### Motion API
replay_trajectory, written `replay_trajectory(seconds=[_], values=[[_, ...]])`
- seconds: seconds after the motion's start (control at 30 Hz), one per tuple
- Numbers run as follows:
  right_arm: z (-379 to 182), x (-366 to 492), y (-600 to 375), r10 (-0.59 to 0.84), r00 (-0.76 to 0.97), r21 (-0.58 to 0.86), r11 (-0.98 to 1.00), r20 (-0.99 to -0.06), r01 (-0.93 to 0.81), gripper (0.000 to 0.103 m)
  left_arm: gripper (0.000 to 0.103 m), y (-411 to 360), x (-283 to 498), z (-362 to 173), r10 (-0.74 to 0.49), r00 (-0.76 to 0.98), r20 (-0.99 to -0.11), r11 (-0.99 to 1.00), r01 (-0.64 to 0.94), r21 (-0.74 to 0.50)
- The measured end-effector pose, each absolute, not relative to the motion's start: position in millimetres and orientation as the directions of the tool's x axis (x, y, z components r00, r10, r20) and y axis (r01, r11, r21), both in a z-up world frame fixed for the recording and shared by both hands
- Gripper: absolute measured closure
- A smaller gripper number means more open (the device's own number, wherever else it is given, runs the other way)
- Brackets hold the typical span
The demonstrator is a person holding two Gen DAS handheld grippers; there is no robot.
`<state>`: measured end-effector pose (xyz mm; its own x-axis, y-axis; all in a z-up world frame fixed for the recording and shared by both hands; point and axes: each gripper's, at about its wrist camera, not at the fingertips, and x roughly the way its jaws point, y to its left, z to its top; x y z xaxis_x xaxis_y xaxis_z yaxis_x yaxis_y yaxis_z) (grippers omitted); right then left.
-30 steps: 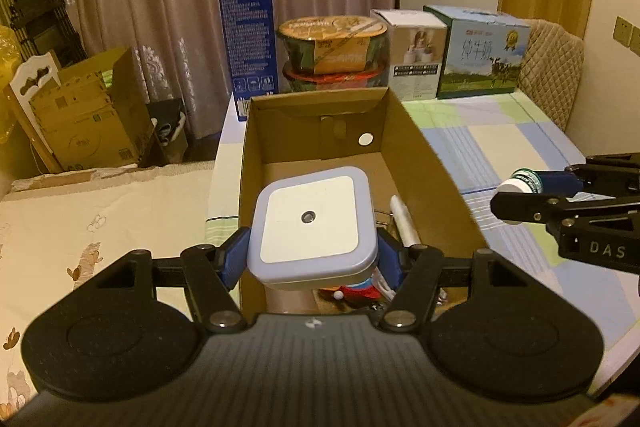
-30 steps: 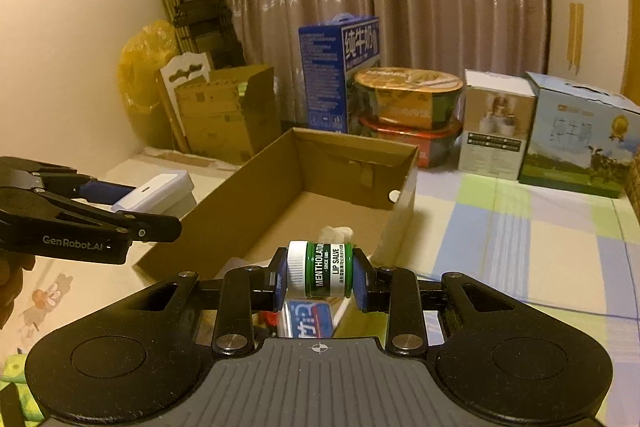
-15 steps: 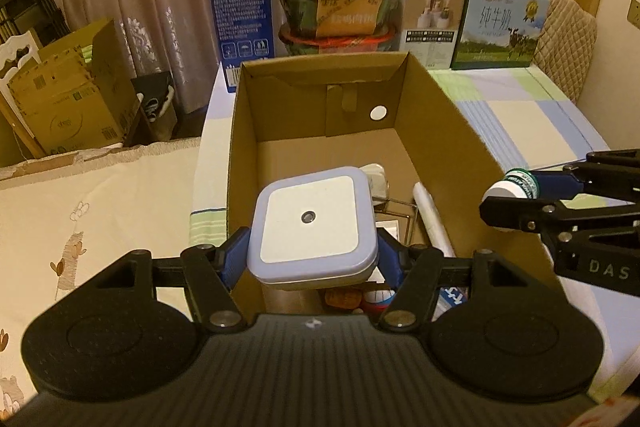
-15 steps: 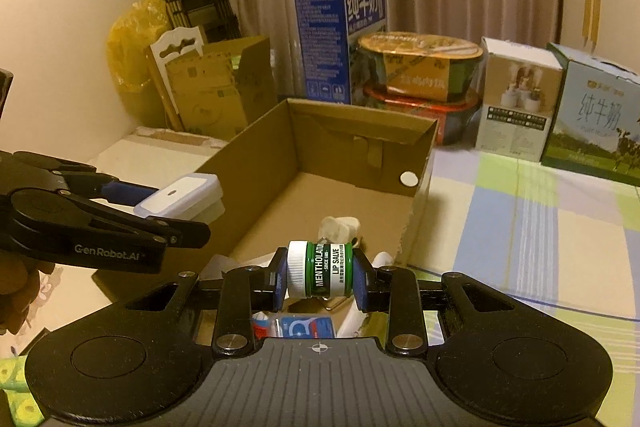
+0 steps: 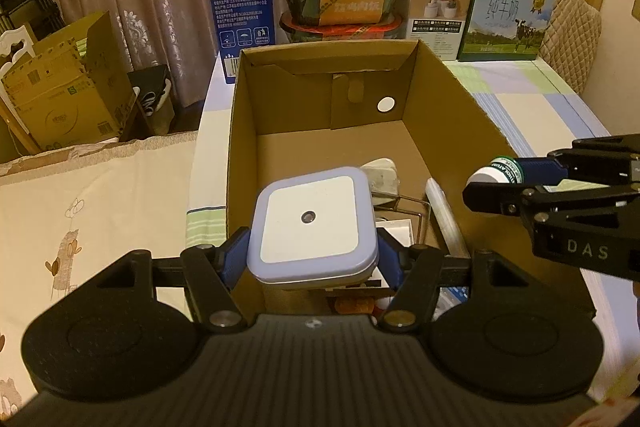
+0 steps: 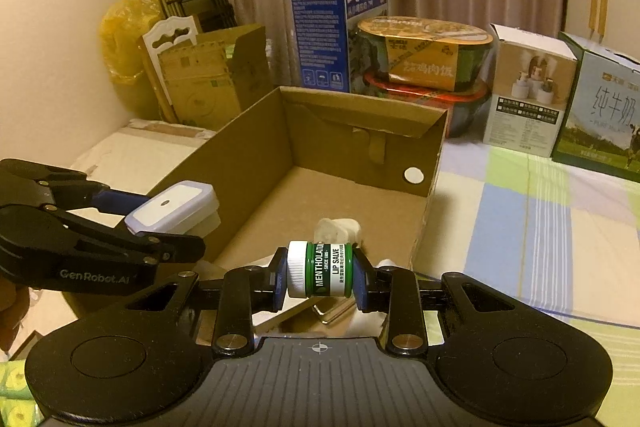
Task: Organize rigid objects
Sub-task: 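Lower the night-light and lip balm into the box and open both tools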
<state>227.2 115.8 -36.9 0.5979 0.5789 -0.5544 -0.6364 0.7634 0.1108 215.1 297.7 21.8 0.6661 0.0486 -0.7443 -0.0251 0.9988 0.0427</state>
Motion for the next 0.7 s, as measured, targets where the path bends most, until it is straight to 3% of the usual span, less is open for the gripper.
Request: replay_trajectory(seconds=[0.7], values=[[-39.1, 237.4, 118.2, 0.567, 0.604, 0.122, 0.777, -0.559, -0.617, 0.074, 0.036, 297.6, 217.4, 23.0, 0.064, 0.689, -0.722, 0.997, -0.018, 0.071]])
